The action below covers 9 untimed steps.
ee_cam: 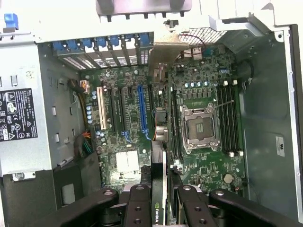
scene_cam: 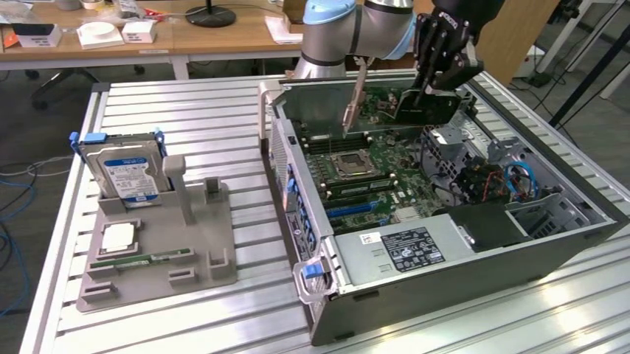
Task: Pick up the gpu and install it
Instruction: 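Insert the gpu into the slot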
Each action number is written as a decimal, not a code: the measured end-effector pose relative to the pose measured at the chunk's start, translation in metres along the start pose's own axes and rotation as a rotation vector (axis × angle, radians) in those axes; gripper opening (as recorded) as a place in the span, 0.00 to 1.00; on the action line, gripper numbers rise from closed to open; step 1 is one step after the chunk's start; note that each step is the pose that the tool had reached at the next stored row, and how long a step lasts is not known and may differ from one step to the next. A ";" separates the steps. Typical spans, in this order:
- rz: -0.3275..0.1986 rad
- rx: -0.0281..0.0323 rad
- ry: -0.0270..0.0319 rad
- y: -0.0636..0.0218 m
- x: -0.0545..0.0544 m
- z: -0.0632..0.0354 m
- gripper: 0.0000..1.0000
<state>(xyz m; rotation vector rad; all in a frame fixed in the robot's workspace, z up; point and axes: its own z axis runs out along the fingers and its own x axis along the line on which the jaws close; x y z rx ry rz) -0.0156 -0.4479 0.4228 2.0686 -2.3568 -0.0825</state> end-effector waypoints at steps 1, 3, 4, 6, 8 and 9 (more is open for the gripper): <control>0.000 0.0000 0.0000 0.0000 0.000 0.0000 0.26; 0.000 0.0000 0.0001 0.0000 0.000 0.0001 0.26; 0.000 0.0000 -0.0001 0.0000 0.000 0.0004 0.26; 0.000 0.0000 0.0000 -0.0003 0.000 0.0008 0.26; 0.000 -0.0001 -0.0001 -0.0005 0.000 0.0015 0.26; 0.000 0.0000 0.0000 -0.0006 0.000 0.0018 0.26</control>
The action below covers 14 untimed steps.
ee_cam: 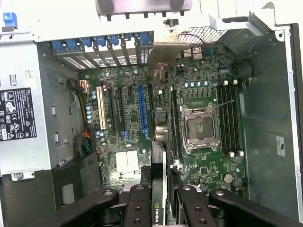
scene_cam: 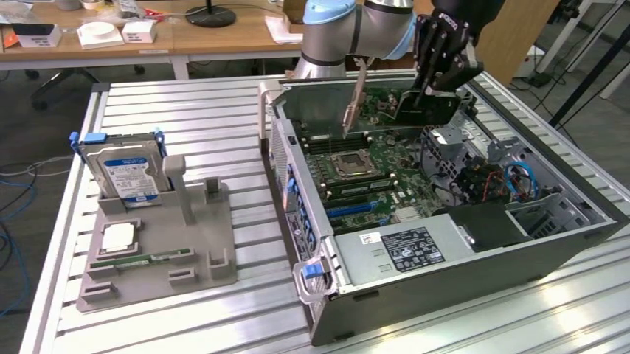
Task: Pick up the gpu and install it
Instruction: 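Insert the gpu into the slot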
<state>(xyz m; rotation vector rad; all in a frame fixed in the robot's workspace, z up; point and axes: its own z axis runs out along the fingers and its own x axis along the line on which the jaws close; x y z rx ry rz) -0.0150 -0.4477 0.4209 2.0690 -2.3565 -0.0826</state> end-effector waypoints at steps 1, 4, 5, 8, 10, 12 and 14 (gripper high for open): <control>-0.001 -0.0001 0.0001 -0.0001 0.000 0.0004 0.26; -0.006 -0.0001 0.0003 -0.0003 0.000 0.0021 0.26; -0.008 0.0000 0.0003 -0.0004 0.000 0.0029 0.26; -0.015 0.0002 0.0005 -0.0008 0.000 0.0053 0.26; -0.019 0.0007 0.0007 -0.0010 0.000 0.0068 0.26; -0.022 0.0010 0.0007 -0.0011 0.000 0.0078 0.26; -0.022 0.0010 0.0008 -0.0012 0.000 0.0078 0.26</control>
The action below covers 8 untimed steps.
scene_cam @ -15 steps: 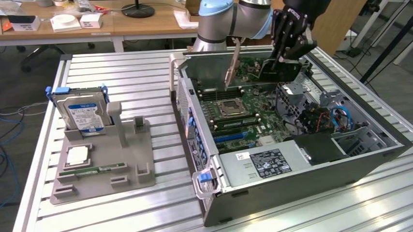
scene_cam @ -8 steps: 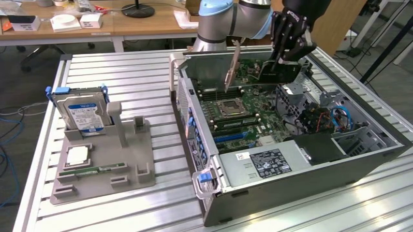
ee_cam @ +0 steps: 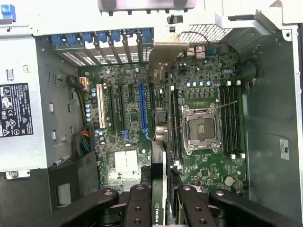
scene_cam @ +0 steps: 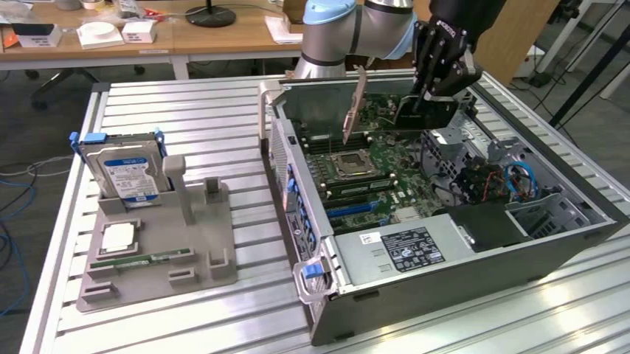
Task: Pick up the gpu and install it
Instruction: 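Insert the gpu into the slot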
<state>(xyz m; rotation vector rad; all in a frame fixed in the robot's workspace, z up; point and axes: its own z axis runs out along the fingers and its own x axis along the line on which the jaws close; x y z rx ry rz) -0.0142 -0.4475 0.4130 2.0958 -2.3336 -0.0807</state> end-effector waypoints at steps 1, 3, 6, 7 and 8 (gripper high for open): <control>0.000 0.0001 0.0000 0.0000 0.000 0.0000 0.26; 0.000 0.0000 0.0000 0.0000 0.000 0.0000 0.26; 0.000 0.0028 -0.0005 -0.0001 0.000 0.0010 0.26; 0.000 0.0046 -0.0005 0.0000 0.000 0.0015 0.26; 0.000 0.0059 -0.0007 -0.0001 0.000 0.0020 0.26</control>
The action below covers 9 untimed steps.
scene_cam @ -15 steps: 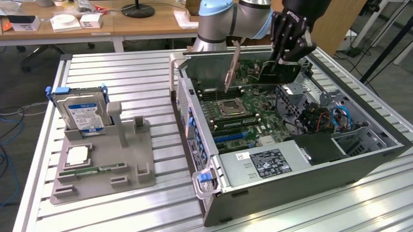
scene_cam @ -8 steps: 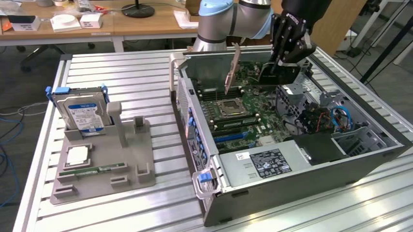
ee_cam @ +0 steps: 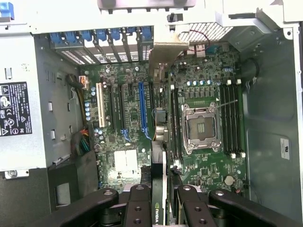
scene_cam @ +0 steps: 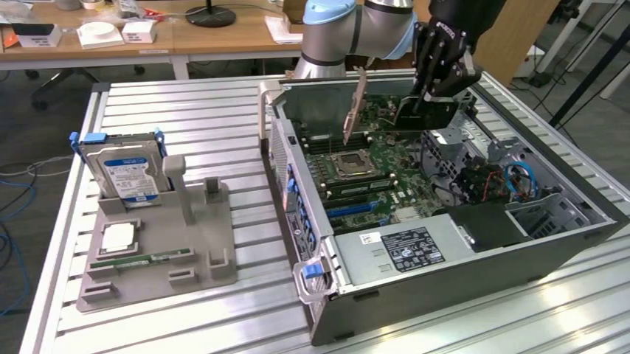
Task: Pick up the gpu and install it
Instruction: 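Insert the gpu into the slot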
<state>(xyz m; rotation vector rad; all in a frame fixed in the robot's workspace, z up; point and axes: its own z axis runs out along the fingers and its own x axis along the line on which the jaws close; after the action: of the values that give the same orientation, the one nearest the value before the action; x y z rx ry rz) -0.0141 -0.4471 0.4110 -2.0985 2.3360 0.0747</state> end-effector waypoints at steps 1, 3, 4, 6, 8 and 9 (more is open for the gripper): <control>0.000 0.0003 0.0000 0.0000 0.000 0.0005 0.26; 0.000 0.0005 -0.0001 0.0000 0.000 0.0017 0.26; 0.000 0.0006 0.0000 0.0000 -0.001 0.0024 0.26; -0.001 0.0005 0.0001 0.0000 -0.001 0.0034 0.26; -0.002 0.0005 0.0000 0.0000 -0.001 0.0045 0.26; -0.004 0.0004 0.0001 0.0000 -0.001 0.0051 0.26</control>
<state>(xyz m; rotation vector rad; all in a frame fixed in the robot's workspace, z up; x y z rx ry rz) -0.0141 -0.4456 0.4060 -2.1028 2.3318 0.0741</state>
